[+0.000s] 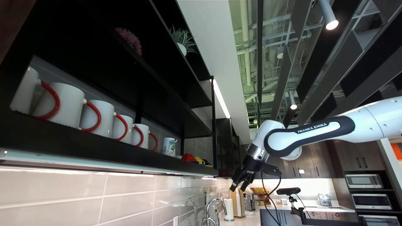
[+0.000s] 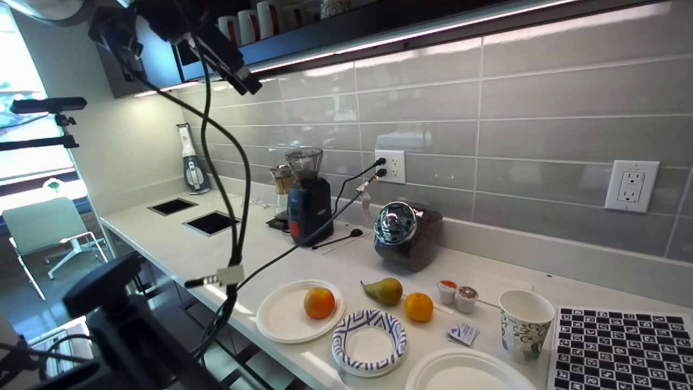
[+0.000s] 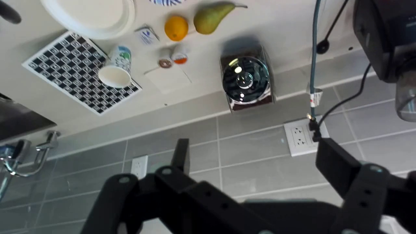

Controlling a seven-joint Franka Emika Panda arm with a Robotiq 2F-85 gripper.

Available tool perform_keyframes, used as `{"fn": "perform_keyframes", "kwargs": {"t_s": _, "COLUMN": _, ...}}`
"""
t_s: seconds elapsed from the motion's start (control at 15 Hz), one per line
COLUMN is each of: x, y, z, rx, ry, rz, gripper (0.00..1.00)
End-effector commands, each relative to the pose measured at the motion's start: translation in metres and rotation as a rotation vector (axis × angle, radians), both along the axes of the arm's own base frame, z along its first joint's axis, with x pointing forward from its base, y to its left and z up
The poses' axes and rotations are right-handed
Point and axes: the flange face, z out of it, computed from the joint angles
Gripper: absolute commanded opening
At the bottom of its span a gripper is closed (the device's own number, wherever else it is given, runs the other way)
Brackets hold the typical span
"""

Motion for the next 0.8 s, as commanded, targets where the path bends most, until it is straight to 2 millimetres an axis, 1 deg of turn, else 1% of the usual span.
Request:
{"fn": "perform_keyframes", "kwargs": {"t_s": 0.0, "x": 0.047, "y": 0.02, "z": 0.042, "rx": -0.001, "ry": -0.028, "rz": 0.102, "gripper": 1.0}}
{"fn": "perform_keyframes", "kwargs": {"t_s": 0.13, "x": 0.064, "y": 0.033, "z": 0.062, "rx": -0.014, "ry": -0.056, "rz": 0.148, "gripper": 1.0}}
{"fn": "perform_keyframes", "kwargs": {"t_s": 0.33, "x": 0.083, "y": 0.04, "z": 0.088, "rx": -0.005, "ry": -0.078, "rz": 0.176, "gripper": 1.0}}
{"fn": "perform_keyframes", "kwargs": {"t_s": 0.4, "x": 0.066, "y": 0.041, "z": 0.071, "rx": -0.02, "ry": -0.084, "rz": 0.15, "gripper": 1.0}}
{"fn": "perform_keyframes", "kwargs": {"t_s": 0.53, "x": 0.076, "y": 0.042, "z": 0.082, "rx": -0.017, "ry": -0.086, "rz": 0.157, "gripper": 1.0}}
{"fn": "perform_keyframes", "kwargs": {"t_s": 0.73, "x": 0.08, "y": 0.041, "z": 0.083, "rx": -0.018, "ry": -0.081, "rz": 0.157, "gripper": 1.0}}
